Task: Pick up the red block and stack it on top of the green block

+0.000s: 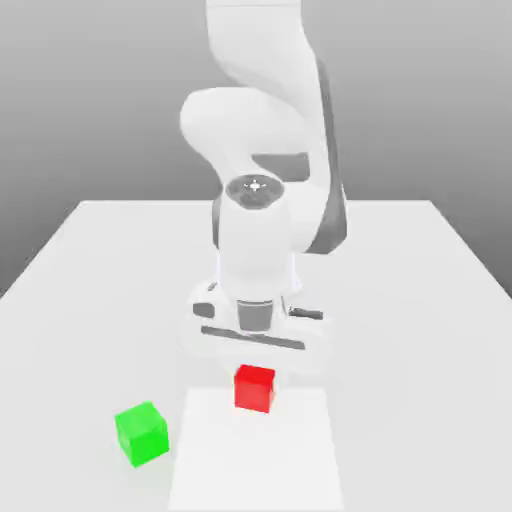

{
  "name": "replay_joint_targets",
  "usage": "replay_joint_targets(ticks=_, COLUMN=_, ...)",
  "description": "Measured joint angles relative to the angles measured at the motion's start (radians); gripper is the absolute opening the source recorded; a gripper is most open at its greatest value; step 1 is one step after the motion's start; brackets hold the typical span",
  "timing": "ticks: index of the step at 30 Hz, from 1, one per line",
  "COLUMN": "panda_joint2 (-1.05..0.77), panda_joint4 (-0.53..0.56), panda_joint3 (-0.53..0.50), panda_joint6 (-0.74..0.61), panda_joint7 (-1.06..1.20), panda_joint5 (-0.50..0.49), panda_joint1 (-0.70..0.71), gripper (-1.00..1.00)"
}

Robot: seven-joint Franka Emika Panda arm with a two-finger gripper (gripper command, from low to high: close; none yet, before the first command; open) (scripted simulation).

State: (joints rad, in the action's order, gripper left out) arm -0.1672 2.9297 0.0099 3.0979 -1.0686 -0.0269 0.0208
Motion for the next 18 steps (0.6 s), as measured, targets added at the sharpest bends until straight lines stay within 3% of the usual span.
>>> replay_joint_targets(ticks=9, panda_joint2=0.271, panda_joint4=0.038, panda_joint3=0.021, panda_joint6=-0.233, panda_joint7=0.026, panda_joint5=0.037, panda_joint1=0.009, gripper=-1.0)
replay_joint_targets(ticks=18, panda_joint2=0.219, panda_joint4=-0.186, panda_joint3=-0.102, panda_joint6=-0.405, panda_joint7=0.068, panda_joint5=0.008, panda_joint1=0.167, gripper=-1.0)
